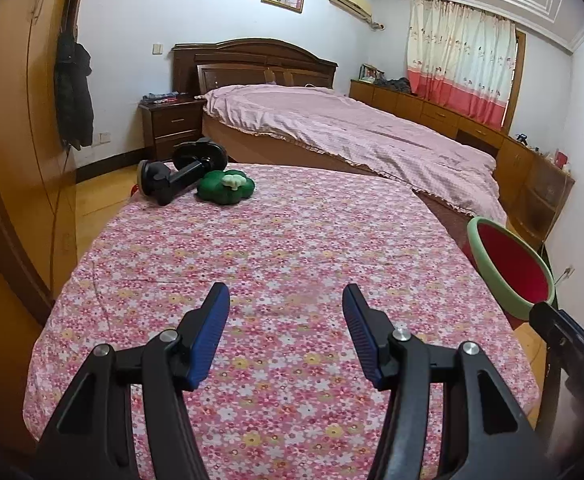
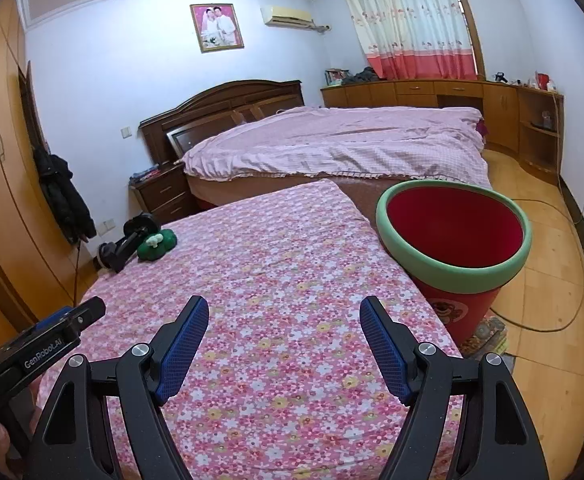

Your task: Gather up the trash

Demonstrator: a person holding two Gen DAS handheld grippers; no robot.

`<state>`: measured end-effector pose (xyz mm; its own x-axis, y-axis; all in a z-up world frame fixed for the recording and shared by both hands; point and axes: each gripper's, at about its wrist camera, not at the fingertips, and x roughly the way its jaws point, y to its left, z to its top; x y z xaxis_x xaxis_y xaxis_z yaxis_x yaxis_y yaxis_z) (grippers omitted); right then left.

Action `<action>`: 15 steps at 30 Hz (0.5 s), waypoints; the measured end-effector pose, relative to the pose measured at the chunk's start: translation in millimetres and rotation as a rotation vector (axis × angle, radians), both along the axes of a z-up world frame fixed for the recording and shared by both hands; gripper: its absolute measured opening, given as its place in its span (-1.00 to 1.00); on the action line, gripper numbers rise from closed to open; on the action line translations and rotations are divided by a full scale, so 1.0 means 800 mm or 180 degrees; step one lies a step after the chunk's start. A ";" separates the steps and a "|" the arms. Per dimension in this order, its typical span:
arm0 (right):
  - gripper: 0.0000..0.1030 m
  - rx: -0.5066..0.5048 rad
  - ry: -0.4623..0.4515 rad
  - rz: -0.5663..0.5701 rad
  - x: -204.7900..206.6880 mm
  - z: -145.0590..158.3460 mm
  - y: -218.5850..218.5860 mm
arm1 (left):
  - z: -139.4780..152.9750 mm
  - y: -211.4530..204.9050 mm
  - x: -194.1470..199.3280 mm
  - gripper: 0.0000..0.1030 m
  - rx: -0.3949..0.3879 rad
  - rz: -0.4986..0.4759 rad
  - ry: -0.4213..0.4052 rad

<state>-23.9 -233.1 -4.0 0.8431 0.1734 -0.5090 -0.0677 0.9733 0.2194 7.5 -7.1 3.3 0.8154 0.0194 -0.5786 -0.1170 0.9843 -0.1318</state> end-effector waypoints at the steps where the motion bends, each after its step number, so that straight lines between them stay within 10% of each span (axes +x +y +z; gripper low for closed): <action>1: 0.53 -0.0008 0.0000 -0.0007 0.000 0.000 0.000 | 0.000 0.000 0.000 0.14 0.0014 0.0014 -0.0004; 15: 0.53 -0.0007 0.0027 0.0000 0.000 -0.005 0.000 | 0.000 -0.004 -0.001 0.14 0.0072 0.0022 -0.0017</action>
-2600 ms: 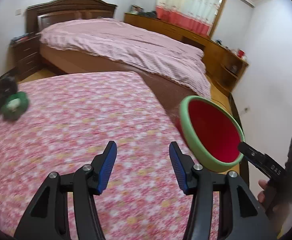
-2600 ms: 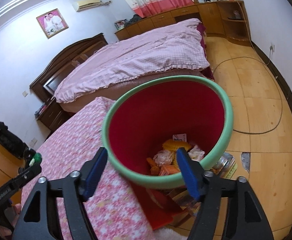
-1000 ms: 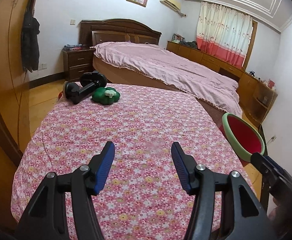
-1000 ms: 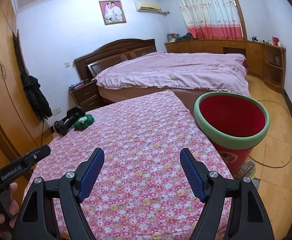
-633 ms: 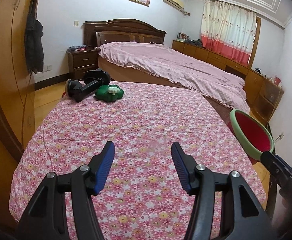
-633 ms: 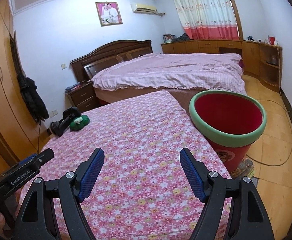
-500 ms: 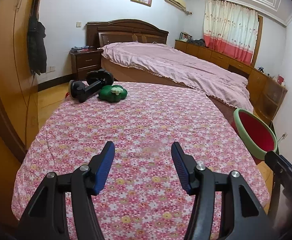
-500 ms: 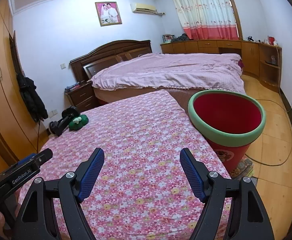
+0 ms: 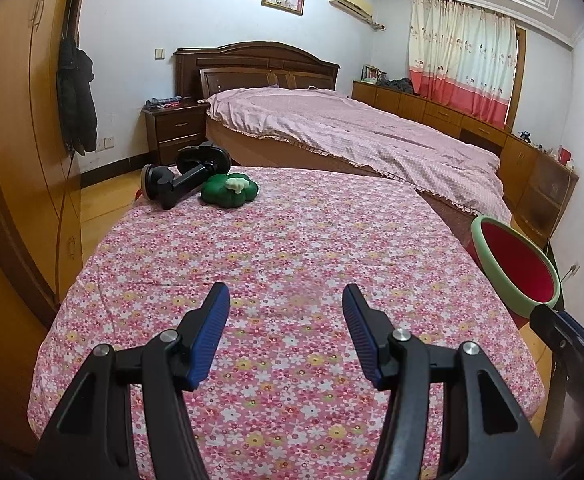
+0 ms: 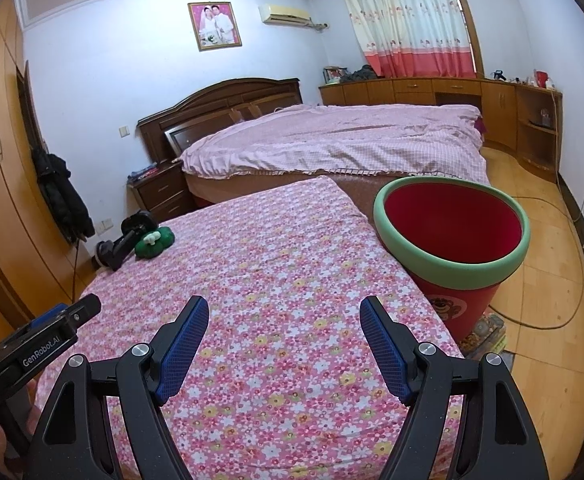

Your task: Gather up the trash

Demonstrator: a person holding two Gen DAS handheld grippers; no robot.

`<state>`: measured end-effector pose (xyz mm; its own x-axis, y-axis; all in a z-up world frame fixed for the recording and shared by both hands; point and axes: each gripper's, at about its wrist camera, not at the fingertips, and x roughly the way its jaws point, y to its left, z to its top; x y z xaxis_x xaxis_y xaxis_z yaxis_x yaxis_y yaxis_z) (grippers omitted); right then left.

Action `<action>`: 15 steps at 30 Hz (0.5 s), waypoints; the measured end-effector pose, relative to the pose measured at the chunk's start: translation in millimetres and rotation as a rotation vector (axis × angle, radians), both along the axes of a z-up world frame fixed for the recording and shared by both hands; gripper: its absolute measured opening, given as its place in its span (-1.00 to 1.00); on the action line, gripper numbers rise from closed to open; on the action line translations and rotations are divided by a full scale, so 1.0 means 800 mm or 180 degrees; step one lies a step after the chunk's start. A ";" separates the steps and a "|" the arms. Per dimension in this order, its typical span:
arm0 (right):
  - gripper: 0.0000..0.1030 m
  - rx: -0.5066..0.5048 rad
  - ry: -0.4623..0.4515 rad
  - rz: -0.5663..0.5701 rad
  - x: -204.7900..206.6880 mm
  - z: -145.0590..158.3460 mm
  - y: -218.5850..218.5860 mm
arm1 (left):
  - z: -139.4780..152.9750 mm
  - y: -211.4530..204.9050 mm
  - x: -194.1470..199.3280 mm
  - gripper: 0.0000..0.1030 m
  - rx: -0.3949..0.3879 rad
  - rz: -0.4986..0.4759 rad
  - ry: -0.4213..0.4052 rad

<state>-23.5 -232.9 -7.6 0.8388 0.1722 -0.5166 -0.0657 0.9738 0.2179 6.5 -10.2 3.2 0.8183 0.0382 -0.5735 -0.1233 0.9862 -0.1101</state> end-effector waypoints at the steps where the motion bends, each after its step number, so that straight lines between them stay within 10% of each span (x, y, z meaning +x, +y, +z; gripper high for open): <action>1: 0.53 0.0001 -0.0001 -0.0001 0.000 0.000 0.000 | 0.000 -0.001 0.000 0.14 0.0006 0.0000 -0.0001; 15: 0.53 0.0000 0.0011 0.0011 0.000 -0.001 0.000 | 0.003 -0.001 -0.001 0.14 0.0032 0.0003 -0.0030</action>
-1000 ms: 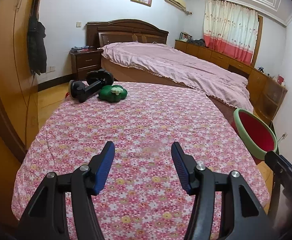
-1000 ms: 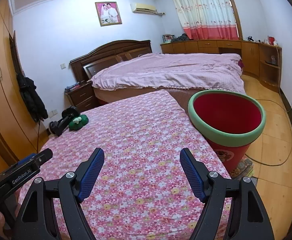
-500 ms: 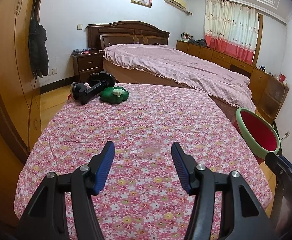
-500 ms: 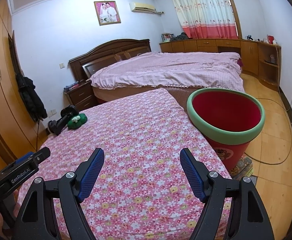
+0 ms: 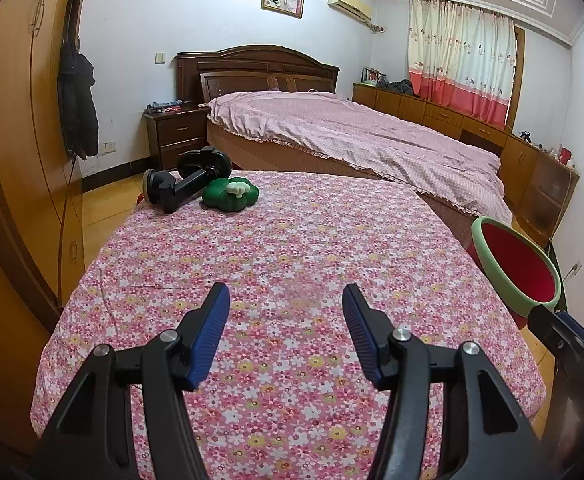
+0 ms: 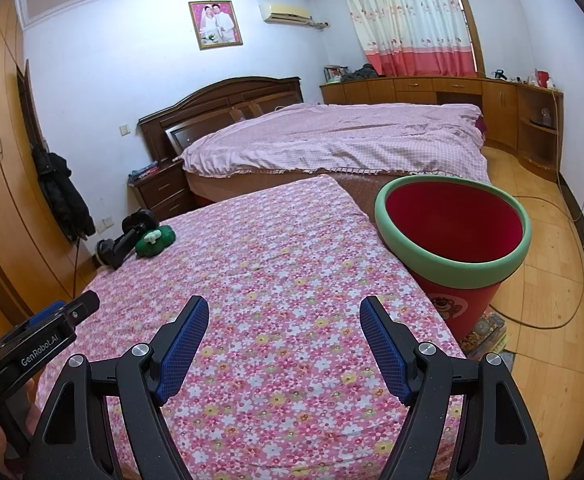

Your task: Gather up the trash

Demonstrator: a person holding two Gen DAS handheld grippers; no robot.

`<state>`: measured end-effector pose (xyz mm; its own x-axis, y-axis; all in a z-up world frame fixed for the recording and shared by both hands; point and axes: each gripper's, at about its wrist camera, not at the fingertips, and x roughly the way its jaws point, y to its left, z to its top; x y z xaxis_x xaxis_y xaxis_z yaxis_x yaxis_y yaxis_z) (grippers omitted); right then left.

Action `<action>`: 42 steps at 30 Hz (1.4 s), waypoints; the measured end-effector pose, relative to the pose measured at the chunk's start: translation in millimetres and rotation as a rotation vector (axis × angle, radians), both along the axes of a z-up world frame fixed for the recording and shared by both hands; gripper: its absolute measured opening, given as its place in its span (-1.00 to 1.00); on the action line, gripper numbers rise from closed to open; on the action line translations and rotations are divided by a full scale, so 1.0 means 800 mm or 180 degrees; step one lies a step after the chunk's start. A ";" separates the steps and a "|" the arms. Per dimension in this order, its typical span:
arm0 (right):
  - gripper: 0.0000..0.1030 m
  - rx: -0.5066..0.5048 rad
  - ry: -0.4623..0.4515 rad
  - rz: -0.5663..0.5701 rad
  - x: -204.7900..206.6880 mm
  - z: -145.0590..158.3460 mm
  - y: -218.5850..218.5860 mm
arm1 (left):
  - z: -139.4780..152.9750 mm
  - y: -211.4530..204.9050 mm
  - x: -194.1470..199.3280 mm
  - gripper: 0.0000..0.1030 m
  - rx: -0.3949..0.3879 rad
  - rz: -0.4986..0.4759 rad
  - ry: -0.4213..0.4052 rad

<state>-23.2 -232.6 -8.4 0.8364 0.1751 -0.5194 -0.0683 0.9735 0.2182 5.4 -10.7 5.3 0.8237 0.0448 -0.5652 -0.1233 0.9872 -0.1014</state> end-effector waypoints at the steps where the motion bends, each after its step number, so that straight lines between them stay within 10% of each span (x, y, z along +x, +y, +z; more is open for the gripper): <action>1: 0.53 0.0000 0.0000 -0.0001 0.000 0.000 0.000 | 0.000 0.000 0.000 0.14 0.0001 0.0000 -0.0001; 42: 0.53 0.0005 -0.0007 0.0015 0.000 0.003 0.001 | 0.007 -0.002 0.001 0.14 0.0025 0.0010 -0.0029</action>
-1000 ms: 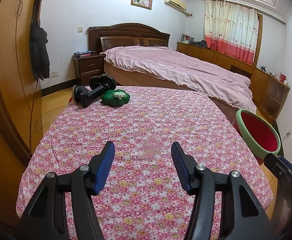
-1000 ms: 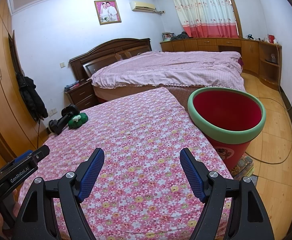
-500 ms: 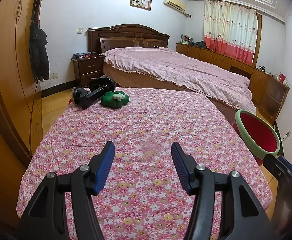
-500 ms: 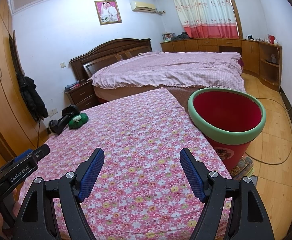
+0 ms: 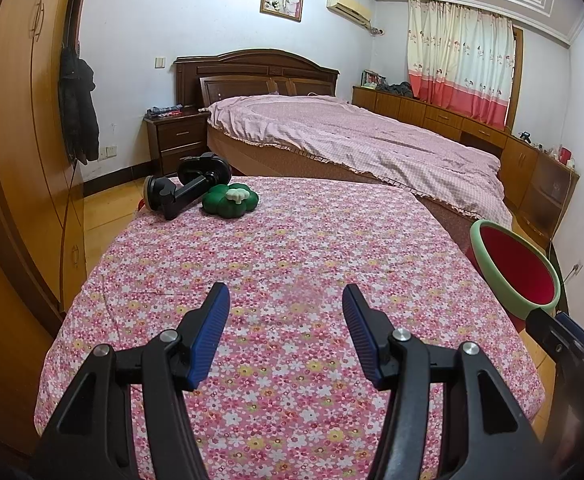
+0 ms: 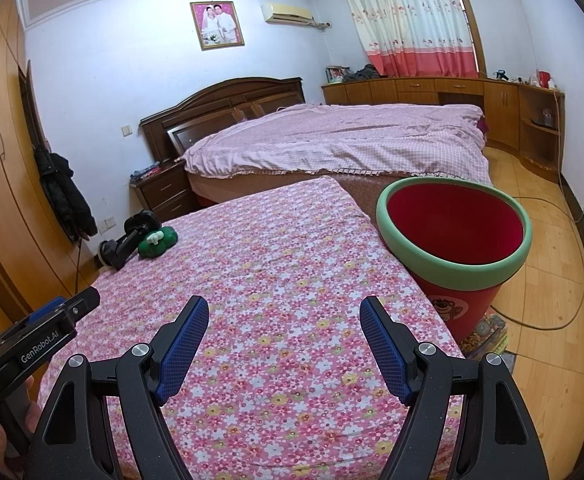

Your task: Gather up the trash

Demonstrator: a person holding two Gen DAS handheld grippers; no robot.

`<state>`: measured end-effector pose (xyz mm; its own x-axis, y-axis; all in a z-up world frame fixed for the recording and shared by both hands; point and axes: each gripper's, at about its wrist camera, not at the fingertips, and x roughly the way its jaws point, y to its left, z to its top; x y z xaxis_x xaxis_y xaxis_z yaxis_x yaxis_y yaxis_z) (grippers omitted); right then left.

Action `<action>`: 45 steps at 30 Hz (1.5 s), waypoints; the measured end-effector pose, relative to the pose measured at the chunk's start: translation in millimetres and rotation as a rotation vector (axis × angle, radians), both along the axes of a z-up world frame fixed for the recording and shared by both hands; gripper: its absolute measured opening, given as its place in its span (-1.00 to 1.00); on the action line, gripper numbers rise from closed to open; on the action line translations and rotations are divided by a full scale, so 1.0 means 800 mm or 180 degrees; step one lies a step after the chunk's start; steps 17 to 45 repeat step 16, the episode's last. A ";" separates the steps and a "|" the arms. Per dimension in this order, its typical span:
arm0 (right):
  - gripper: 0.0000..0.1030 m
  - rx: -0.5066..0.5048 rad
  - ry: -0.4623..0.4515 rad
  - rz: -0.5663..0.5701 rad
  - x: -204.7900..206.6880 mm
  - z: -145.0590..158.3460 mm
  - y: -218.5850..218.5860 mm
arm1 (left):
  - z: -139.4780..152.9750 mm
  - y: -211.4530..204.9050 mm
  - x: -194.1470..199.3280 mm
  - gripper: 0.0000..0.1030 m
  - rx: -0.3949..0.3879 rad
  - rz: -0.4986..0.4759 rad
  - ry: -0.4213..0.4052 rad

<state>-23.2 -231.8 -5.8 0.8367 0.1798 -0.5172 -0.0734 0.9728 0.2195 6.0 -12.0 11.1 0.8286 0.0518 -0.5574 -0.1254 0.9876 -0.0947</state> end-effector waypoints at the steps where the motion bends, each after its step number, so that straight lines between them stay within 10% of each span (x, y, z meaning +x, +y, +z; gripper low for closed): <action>1: 0.53 0.0001 -0.0002 0.0000 0.000 0.000 0.000 | 0.000 0.000 0.000 0.14 -0.0001 0.0002 0.0001; 45: 0.53 0.0016 -0.0001 -0.0008 0.000 0.003 -0.003 | 0.000 -0.001 0.000 0.14 0.0011 -0.0011 0.0006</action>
